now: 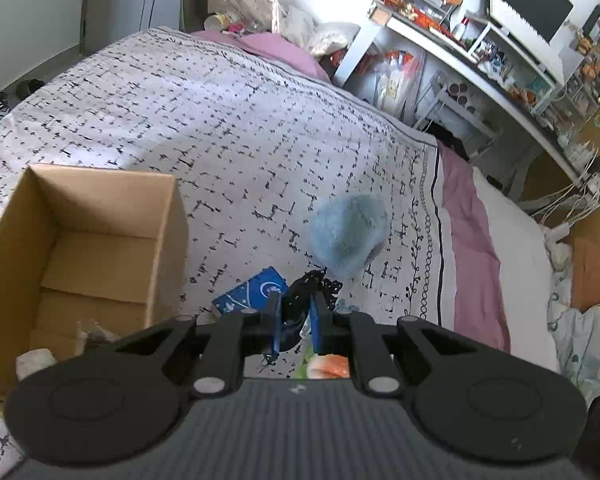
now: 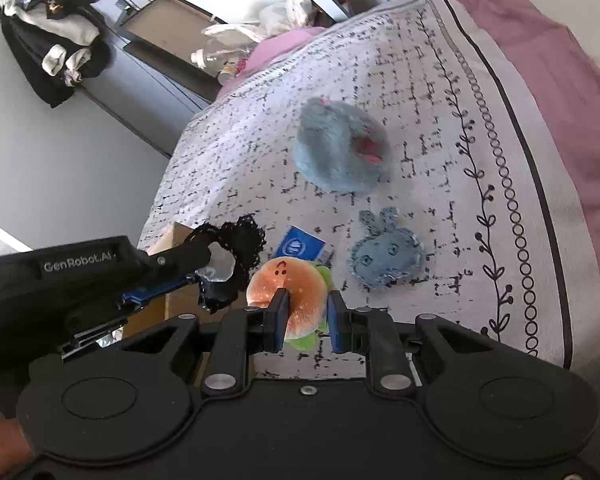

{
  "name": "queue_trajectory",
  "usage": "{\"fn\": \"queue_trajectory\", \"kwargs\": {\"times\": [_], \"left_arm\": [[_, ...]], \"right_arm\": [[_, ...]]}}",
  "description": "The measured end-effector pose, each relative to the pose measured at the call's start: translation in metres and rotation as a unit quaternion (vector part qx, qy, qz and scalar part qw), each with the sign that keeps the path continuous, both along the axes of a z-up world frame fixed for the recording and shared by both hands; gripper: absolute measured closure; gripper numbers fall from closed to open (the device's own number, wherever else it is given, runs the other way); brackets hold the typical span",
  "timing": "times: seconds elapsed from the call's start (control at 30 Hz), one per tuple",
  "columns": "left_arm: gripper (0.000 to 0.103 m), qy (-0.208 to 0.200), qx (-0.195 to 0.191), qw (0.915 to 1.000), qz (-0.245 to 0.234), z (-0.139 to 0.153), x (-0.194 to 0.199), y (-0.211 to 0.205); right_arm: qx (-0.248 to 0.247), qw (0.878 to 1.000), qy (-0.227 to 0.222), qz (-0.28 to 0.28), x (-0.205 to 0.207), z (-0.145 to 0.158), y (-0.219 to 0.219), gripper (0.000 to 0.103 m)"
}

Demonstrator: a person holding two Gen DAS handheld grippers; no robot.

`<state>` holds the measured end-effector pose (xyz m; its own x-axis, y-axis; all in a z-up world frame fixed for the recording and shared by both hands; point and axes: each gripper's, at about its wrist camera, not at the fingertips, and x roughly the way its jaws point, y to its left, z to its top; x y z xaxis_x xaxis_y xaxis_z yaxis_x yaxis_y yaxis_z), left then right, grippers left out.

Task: Organize soft objects
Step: 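Carry the burger plush and black lace item over the cardboard box with both tools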

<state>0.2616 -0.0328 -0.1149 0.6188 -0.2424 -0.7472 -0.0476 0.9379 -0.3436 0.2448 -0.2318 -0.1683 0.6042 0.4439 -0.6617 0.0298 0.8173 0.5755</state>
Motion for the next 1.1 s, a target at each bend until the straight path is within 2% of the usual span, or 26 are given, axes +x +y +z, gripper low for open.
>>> {"fn": "queue_trajectory", "kwargs": {"times": [0.33,0.6,0.8,1.1], "left_arm": [[0.089,-0.025,-0.02,0.9995,0.007,0.024,-0.022,0.034],[0.089,-0.05,-0.033,0.9977,0.03,0.034,-0.039,0.071],[0.089,-0.061,-0.041,0.9961,0.048,0.034,-0.049,0.1],[0.089,-0.064,-0.058,0.9927,0.084,0.02,-0.054,0.138]], "right_arm": [[-0.028,0.999,-0.029,0.009,-0.009,0.029,0.027,0.082],[-0.044,0.998,-0.043,0.021,-0.013,0.044,0.052,0.082],[-0.041,0.998,-0.046,0.031,-0.015,0.054,0.071,0.082],[-0.067,0.995,-0.052,0.047,-0.015,0.063,0.1,0.082]]}}
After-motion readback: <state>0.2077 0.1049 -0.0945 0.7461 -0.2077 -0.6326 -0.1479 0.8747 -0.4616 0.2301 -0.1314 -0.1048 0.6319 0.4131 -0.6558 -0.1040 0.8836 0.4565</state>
